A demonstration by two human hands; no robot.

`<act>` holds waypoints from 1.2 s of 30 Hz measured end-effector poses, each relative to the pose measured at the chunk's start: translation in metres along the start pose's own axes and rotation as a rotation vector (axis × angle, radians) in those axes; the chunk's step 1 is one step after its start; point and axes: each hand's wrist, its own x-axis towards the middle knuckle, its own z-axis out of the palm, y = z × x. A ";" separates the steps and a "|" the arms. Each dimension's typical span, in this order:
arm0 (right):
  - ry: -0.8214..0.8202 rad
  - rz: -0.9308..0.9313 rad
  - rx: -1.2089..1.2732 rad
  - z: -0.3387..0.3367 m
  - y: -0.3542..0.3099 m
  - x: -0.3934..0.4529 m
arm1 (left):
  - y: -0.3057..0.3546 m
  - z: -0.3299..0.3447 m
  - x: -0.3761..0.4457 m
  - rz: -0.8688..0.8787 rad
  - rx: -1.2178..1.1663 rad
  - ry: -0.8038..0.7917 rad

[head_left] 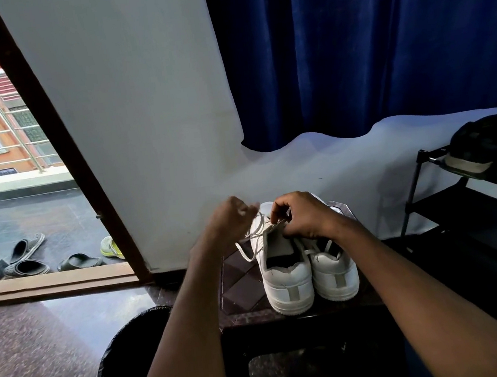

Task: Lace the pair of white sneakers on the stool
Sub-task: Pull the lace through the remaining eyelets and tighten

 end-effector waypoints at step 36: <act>-0.024 -0.035 0.045 0.001 -0.001 0.001 | 0.028 0.002 -0.009 -0.018 -0.533 -0.064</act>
